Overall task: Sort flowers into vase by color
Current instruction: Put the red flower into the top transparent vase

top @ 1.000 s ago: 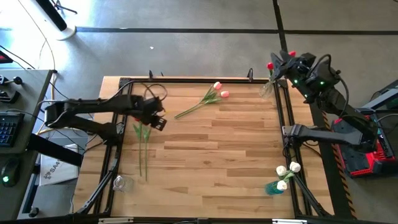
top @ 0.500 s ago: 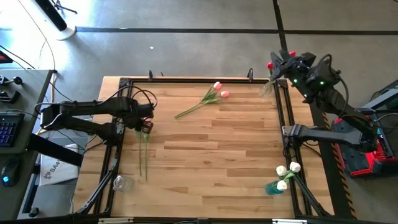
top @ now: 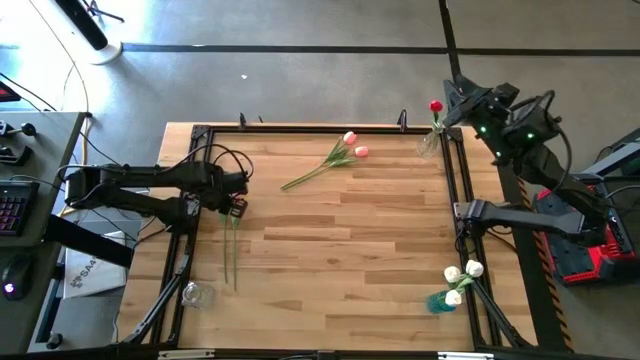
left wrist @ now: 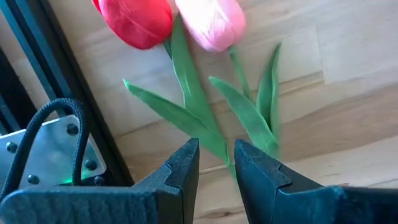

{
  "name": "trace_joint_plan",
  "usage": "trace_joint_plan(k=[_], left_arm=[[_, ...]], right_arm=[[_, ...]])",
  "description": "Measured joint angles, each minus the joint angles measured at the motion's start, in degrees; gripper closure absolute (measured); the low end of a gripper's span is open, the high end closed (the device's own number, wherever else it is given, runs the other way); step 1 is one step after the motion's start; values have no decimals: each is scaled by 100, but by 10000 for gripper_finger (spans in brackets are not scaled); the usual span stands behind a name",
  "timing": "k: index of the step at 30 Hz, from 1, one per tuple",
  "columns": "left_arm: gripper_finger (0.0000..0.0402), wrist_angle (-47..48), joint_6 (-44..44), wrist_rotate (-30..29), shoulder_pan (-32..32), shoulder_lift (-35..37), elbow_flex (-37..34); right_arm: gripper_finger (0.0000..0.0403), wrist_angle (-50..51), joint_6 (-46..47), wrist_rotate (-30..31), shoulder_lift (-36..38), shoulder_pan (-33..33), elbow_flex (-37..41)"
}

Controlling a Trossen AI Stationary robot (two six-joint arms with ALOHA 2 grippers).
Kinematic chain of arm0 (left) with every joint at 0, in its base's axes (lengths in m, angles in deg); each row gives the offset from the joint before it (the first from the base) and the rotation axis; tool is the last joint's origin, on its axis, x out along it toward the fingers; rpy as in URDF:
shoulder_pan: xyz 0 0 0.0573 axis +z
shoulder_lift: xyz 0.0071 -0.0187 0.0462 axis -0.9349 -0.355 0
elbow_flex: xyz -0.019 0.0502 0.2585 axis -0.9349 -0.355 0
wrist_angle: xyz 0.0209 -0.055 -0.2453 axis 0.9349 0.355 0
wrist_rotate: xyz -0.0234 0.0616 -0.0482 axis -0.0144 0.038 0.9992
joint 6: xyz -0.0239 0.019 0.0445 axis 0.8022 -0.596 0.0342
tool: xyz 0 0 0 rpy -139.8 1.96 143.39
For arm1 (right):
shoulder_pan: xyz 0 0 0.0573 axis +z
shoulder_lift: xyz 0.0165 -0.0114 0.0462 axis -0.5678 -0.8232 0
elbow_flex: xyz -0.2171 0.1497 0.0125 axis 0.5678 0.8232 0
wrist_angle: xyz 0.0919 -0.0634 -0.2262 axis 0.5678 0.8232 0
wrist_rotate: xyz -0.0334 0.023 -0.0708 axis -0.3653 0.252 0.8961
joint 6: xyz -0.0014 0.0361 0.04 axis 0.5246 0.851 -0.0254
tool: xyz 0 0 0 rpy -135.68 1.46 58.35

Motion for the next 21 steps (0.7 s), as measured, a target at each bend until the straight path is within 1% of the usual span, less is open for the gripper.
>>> trace_joint_plan(k=[5, 13, 17, 21], left_arm=[[314, -208, -118, -61, 77, -2, -227], [314, -1491, -164, 19, 336, 0, -1079], [314, -1695, 54, -14, 396, 19, -1390], [314, -1672, 66, -87, 403, 24, -1469]], right_arm=[[164, 9, -3, 45, -73, -4, 0], [164, 17, -9, 61, -111, -4, 0], [164, 18, 25, 80, -109, -4, 0], [164, 33, 96, 78, -109, -4, 0]])
